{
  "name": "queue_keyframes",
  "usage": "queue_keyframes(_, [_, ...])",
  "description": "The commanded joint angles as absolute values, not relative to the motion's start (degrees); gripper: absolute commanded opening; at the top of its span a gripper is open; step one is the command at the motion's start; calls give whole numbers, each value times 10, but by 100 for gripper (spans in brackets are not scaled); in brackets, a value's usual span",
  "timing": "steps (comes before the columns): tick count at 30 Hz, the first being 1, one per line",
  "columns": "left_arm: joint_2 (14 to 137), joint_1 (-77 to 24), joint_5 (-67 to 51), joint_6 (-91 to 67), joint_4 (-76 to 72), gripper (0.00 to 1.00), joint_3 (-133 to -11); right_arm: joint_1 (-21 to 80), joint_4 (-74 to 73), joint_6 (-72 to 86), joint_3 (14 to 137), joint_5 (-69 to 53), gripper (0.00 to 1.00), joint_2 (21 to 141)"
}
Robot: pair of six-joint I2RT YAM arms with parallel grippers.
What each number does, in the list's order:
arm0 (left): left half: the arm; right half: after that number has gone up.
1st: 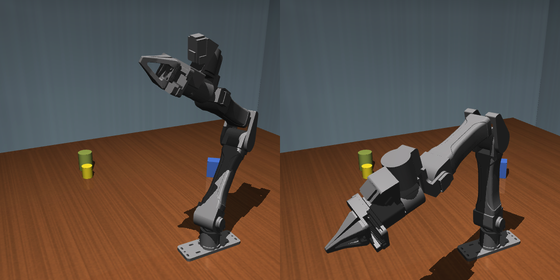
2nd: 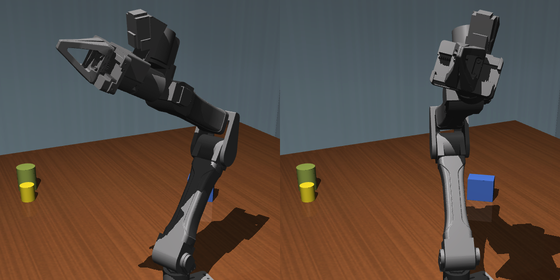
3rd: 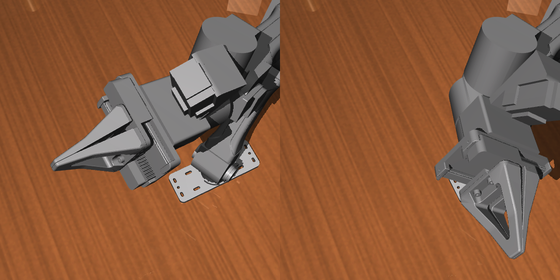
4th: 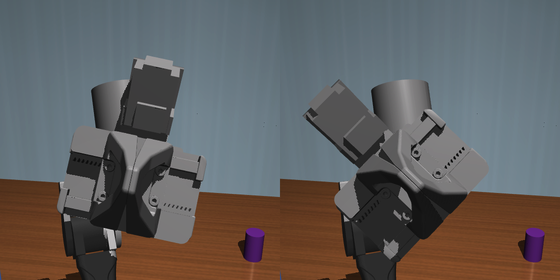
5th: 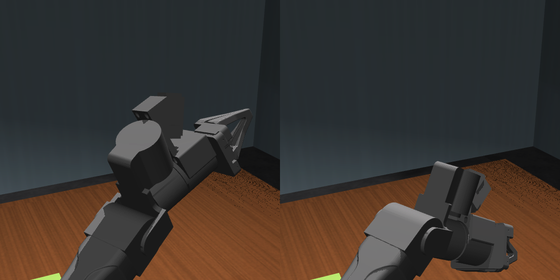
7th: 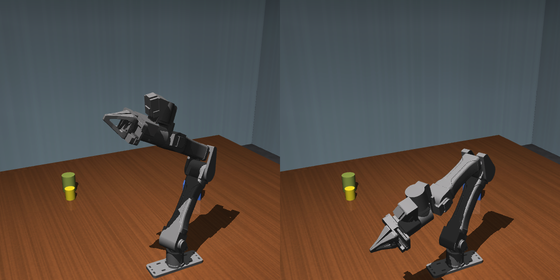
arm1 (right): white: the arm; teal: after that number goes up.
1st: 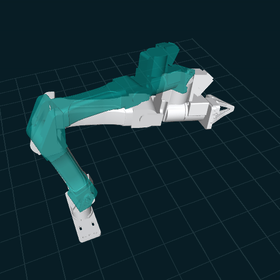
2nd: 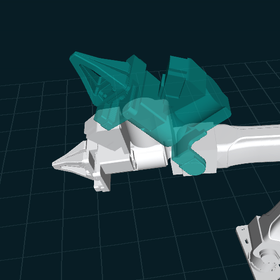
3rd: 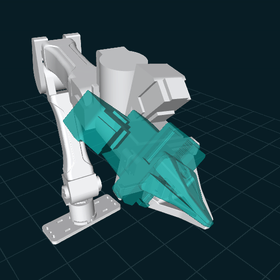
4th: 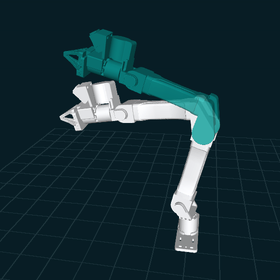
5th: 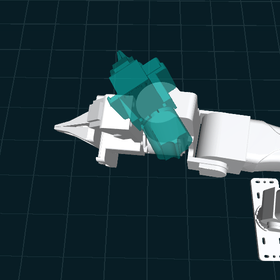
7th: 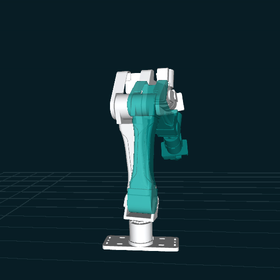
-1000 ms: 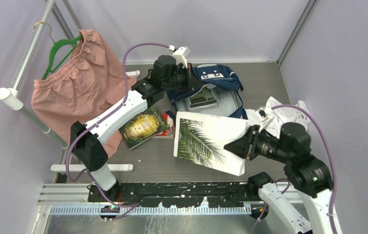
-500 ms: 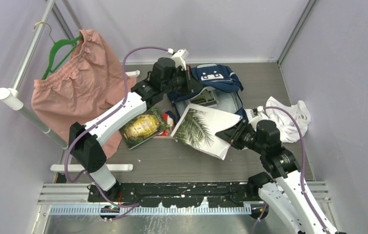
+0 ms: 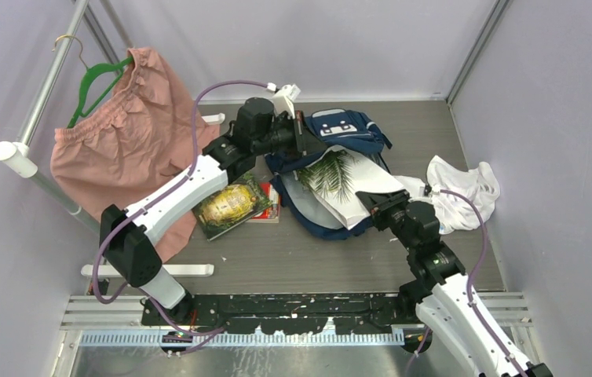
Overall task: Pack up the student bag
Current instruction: Place the book in the student bag.
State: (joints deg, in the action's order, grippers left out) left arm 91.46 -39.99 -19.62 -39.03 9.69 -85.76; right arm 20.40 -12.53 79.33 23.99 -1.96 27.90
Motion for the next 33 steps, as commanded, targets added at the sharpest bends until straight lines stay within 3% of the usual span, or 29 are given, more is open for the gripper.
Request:
queue_keyframes(1, [854, -398, -239, -405, 11, 0, -867, 204, 51, 835, 229, 69, 9, 290])
queue_keyframes(5, [847, -400, -267, -406, 4, 0, -858, 203, 120, 829, 211, 99, 12, 332])
queue_keyframes(15, [843, -402, -341, -397, 15, 0, -849, 229, 293, 817, 234, 114, 12, 567])
queue_keyframes(27, [823, -413, -405, -403, -15, 0, -825, 298, 550, 835, 320, 147, 18, 928])
queue_keyframes(29, [815, -413, -394, -400, -16, 0, -813, 298, 565, 830, 318, 154, 27, 949])
queue_keyframes(33, [810, -413, -373, -391, -5, 0, -807, 298, 543, 820, 290, 151, 65, 922])
